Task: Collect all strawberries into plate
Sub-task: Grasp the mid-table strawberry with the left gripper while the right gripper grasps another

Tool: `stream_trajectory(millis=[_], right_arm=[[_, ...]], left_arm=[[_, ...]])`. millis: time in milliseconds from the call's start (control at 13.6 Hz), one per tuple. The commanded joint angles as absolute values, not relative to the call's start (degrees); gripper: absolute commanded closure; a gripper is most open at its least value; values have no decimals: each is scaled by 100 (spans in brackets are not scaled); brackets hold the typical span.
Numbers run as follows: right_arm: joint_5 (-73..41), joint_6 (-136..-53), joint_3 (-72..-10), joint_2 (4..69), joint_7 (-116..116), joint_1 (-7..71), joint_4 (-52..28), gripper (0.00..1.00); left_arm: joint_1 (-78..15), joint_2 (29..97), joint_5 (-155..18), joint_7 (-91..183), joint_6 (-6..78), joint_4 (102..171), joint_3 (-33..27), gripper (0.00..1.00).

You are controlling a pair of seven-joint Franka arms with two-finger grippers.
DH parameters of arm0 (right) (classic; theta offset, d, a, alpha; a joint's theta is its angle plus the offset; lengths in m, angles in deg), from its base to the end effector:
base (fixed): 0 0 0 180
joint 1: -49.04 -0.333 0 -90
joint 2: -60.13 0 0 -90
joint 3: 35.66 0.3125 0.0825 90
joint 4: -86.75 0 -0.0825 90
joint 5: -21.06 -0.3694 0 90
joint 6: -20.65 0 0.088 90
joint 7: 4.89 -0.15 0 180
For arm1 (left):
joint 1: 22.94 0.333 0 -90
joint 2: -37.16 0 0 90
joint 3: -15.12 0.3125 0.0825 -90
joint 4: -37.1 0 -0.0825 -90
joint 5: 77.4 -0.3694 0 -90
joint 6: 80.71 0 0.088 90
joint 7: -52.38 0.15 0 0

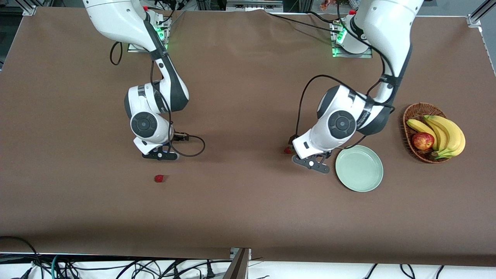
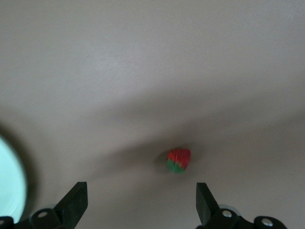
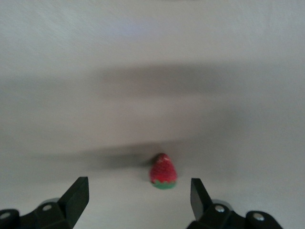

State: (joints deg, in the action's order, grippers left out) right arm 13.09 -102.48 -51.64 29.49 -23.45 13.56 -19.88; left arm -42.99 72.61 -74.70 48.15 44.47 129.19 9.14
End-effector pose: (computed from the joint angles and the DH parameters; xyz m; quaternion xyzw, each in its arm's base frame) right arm 0.5551 0.2098 0.1881 0.9934 -0.0257 -0.0985 0.0535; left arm 0.6068 -0.2927 0.2288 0.9847 -0.1662 -0.0315 0.0426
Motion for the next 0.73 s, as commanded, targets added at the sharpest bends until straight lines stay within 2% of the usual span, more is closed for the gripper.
stream_trajectory(millis=[0, 441, 661], right_arm=[[1280, -10758, -5280, 3315, -2011, 1318, -2724, 9], [1245, -10961, -5272, 3113, -1992, 1397, -2725, 25], [1245, -11083, -5236, 3008, -2054, 1397, -2733, 28]], left_arm=[[-4429, 7451, -7669, 4842, 5067, 13218, 984, 0], [-4755, 7680, -7722, 4404, 5270, 13290, 1002, 0], [-4781, 7768, -7879, 4385, 5349, 13290, 1002, 0]])
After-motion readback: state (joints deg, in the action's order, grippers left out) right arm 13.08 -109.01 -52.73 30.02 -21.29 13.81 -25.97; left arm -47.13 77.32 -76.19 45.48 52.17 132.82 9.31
